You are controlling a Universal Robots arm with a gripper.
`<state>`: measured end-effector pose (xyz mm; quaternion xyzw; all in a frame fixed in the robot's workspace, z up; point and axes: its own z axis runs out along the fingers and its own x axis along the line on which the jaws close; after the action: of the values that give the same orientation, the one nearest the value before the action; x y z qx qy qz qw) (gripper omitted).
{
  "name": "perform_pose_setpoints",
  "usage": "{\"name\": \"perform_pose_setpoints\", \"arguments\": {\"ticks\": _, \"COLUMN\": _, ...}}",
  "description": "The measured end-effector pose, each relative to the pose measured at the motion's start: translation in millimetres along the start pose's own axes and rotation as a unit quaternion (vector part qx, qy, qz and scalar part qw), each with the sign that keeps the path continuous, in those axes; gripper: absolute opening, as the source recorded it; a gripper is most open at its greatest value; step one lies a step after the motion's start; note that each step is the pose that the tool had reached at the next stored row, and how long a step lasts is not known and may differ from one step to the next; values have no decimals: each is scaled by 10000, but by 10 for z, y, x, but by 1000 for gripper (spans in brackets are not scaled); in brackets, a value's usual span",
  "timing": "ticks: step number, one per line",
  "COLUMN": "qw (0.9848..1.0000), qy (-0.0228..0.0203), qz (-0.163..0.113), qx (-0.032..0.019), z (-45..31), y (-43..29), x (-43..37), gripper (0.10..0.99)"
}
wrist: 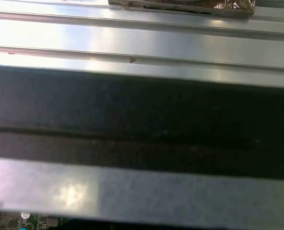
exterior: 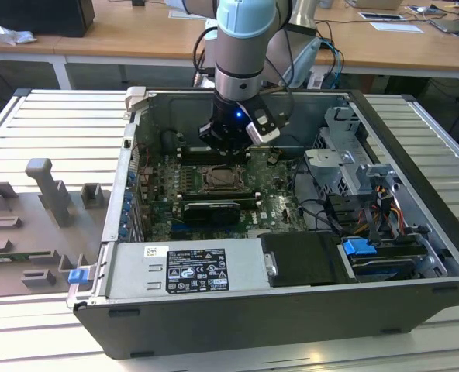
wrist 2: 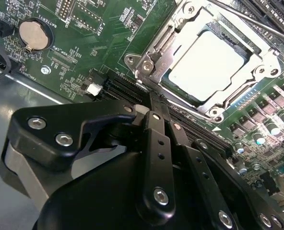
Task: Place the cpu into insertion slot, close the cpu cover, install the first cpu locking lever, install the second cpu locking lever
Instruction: 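Install the first cpu locking lever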
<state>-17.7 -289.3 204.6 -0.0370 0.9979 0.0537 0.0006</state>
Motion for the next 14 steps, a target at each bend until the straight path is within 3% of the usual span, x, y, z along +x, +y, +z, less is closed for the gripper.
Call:
{"name": "perform_pose_setpoints", "arguments": {"ticks": 3, "qw": 10000, "qy": 3, "qz": -1, "qx": 26, "z": 4, "y": -1, "x": -1, "gripper": 106}}
{"name": "perform_pose_setpoints", "arguments": {"ticks": 14, "qw": 10000, "qy": 2, "qz": -1, "qx": 41, "z": 34, "y": -3, "x": -1, "gripper": 106}}
